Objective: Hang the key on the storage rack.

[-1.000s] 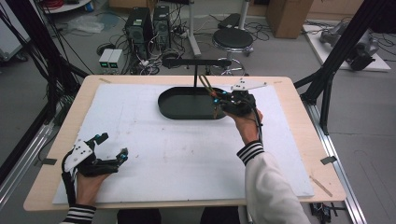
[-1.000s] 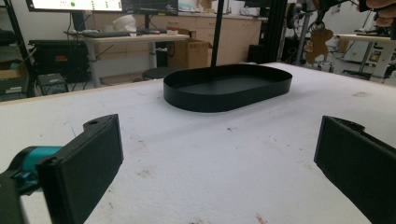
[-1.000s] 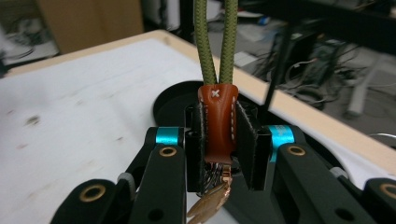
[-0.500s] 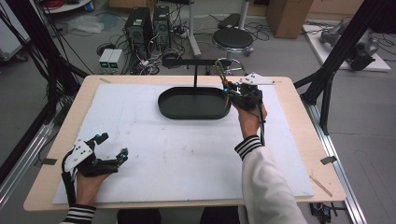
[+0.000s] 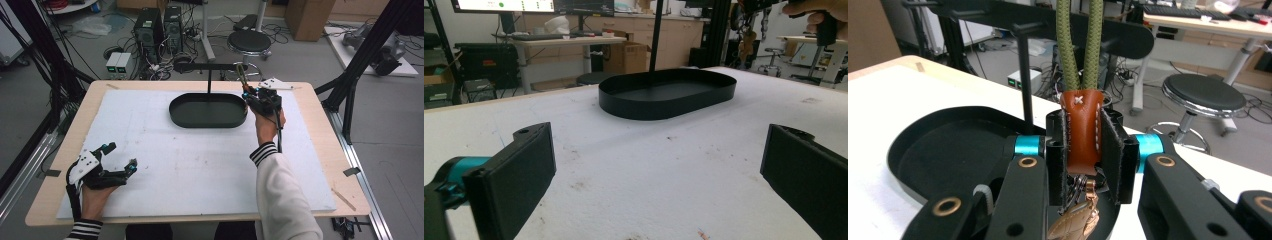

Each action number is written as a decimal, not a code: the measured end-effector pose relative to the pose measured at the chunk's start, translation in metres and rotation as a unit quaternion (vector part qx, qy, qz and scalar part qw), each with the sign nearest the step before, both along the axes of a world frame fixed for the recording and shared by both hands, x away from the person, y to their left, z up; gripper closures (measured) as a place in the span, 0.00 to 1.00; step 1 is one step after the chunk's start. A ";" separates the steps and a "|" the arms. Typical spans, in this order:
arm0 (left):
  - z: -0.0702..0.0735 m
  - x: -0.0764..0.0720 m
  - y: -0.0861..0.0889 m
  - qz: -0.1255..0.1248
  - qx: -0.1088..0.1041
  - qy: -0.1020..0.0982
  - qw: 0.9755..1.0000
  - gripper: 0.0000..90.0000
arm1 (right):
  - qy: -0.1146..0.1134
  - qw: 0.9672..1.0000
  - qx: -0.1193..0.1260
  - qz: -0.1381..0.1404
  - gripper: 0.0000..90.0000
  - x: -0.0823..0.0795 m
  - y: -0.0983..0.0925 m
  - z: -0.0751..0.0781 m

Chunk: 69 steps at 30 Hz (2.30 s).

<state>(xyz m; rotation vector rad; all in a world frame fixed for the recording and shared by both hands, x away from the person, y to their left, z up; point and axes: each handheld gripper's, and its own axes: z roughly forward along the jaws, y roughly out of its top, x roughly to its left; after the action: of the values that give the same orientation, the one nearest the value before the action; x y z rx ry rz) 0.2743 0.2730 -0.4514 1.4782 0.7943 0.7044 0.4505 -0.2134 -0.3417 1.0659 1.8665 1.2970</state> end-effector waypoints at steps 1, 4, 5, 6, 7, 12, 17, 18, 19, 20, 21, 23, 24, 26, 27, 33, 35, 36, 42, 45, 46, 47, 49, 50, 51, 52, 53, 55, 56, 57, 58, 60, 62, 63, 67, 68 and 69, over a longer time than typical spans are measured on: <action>0.000 0.000 0.000 0.000 0.000 -0.001 1.000 0.02 | 0.000 1.000 -0.001 -0.003 0.83 0.001 0.000 -0.001; 0.000 0.000 0.000 0.000 0.000 -0.001 1.000 0.02 | 0.001 1.000 -0.004 -0.008 0.83 0.003 0.001 -0.003; 0.000 0.000 0.000 0.000 0.000 -0.001 1.000 0.02 | 0.002 1.000 -0.005 -0.010 0.83 0.005 0.001 -0.005; 0.000 0.000 0.000 0.000 0.000 -0.001 1.000 0.02 | 0.003 1.000 -0.006 -0.012 0.83 0.006 0.002 -0.006; 0.000 0.000 0.000 0.000 0.001 -0.001 1.000 0.02 | 0.002 1.000 -0.007 -0.014 0.83 0.007 0.002 -0.007; 0.000 0.000 0.000 0.000 0.000 -0.001 1.000 0.02 | 0.006 1.000 -0.003 -0.024 0.83 0.012 0.002 -0.011; 0.000 0.000 0.000 0.000 0.001 -0.001 1.000 0.02 | 0.010 1.000 -0.006 -0.028 0.83 0.016 0.004 -0.015; 0.000 0.000 0.000 0.000 0.001 -0.001 1.000 0.02 | 0.011 1.000 -0.006 -0.028 0.83 0.017 0.004 -0.016; 0.000 0.000 0.000 0.000 0.001 -0.001 1.000 0.02 | 0.013 0.999 -0.006 -0.030 0.83 0.017 0.004 -0.017; 0.000 0.000 0.000 0.000 0.000 -0.001 1.000 0.02 | 0.013 0.999 -0.006 -0.030 0.83 0.018 0.005 -0.017; 0.000 0.000 0.000 0.000 0.000 -0.001 1.000 0.02 | 0.014 0.999 -0.005 -0.031 0.83 0.020 0.005 -0.018; 0.000 0.000 0.000 0.000 0.000 -0.001 1.000 0.02 | 0.017 0.999 -0.004 -0.033 0.83 0.021 0.005 -0.019; 0.000 0.000 0.000 0.000 0.000 -0.001 1.000 0.02 | 0.018 0.999 -0.004 -0.034 0.83 0.023 0.006 -0.020; 0.000 0.000 0.000 0.000 0.000 -0.001 1.000 0.02 | 0.019 0.999 -0.003 -0.034 0.83 0.024 0.006 -0.021; 0.000 0.000 0.000 0.000 0.000 -0.001 1.000 0.02 | 0.018 0.999 -0.005 -0.036 0.83 0.026 0.006 -0.021; 0.000 0.000 0.000 0.000 0.002 -0.001 1.000 0.02 | 0.027 0.999 -0.001 -0.042 0.83 0.034 0.006 -0.028; 0.000 0.000 0.000 0.000 0.001 -0.001 1.000 0.02 | 0.030 0.999 0.000 -0.042 0.83 0.035 0.006 -0.028; 0.000 0.000 0.000 0.000 0.001 -0.001 1.000 0.02 | 0.031 0.999 -0.002 -0.040 0.83 0.037 0.007 -0.029; 0.000 0.000 0.000 0.000 0.001 -0.001 1.000 0.02 | 0.041 0.998 -0.005 -0.041 0.83 0.046 0.010 -0.032; 0.000 0.000 0.000 0.000 0.001 -0.001 1.000 0.02 | 0.042 0.998 -0.004 -0.041 0.83 0.047 0.010 -0.034; 0.000 0.000 0.000 0.000 0.001 -0.001 1.000 0.02 | 0.042 0.998 -0.004 -0.042 0.83 0.047 0.010 -0.034; 0.000 0.000 0.000 0.000 0.001 -0.001 1.000 0.02 | 0.044 0.998 -0.003 -0.043 0.83 0.048 0.010 -0.034; 0.000 0.000 0.000 0.000 0.003 -0.001 1.000 0.02 | 0.045 0.998 -0.007 -0.040 0.82 0.049 0.010 -0.034; 0.000 0.000 0.000 0.000 0.003 -0.001 1.000 0.02 | 0.046 0.998 -0.011 -0.037 0.82 0.049 0.011 -0.033; 0.000 0.000 0.000 0.000 0.003 -0.001 1.000 0.02 | 0.046 0.998 -0.009 -0.029 0.80 0.050 0.011 -0.032; 0.000 0.000 0.000 0.000 0.003 -0.001 1.000 0.02 | 0.055 0.998 0.014 -0.010 0.63 0.052 0.010 -0.031; 0.000 0.000 0.000 0.001 0.003 -0.001 1.000 0.02 | 0.055 0.998 0.014 -0.010 0.63 0.052 0.010 -0.031; 0.000 0.000 -0.001 0.002 0.004 -0.001 1.000 0.02 | 0.034 0.998 0.037 -0.025 0.29 0.051 0.009 -0.030; 0.000 0.000 -0.001 0.002 0.004 -0.002 1.000 0.02 | 0.036 0.998 0.037 -0.033 0.08 0.049 0.009 -0.027; 0.000 -0.001 -0.001 0.001 0.004 -0.002 1.000 0.02 | 0.036 0.998 0.037 -0.033 0.08 0.049 0.009 -0.027; 0.000 0.000 -0.001 0.001 0.003 -0.001 1.000 0.02 | 0.040 0.998 0.037 -0.030 0.00 0.048 0.008 -0.026; 0.000 0.000 0.000 0.002 0.002 -0.001 1.000 0.02 | 0.039 0.999 0.038 -0.009 0.00 0.041 0.006 -0.021; 0.000 0.000 -0.001 0.002 0.004 -0.002 1.000 0.02 | 0.022 0.999 0.041 0.008 0.00 0.029 0.002 -0.014; 0.000 0.000 -0.001 0.002 0.004 -0.002 1.000 0.02 | 0.016 0.999 0.044 0.020 0.00 0.020 -0.002 -0.011; 0.000 -0.001 -0.002 0.004 0.005 -0.004 1.000 0.02 | -0.013 0.997 0.044 0.065 0.00 -0.019 -0.025 -0.002; 0.000 -0.001 -0.002 0.004 0.007 -0.004 1.000 0.02 | -0.013 0.997 0.044 0.065 0.00 -0.019 -0.025 -0.002; 0.000 -0.001 -0.002 0.004 0.007 -0.004 1.000 0.02 | -0.029 0.995 0.050 0.081 0.00 -0.037 -0.038 -0.001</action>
<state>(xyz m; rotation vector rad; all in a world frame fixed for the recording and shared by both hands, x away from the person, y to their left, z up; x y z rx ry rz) 0.2734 0.2713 -0.4514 1.4844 0.7913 0.7231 0.4139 -0.2516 -0.3426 0.9312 1.8928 1.5119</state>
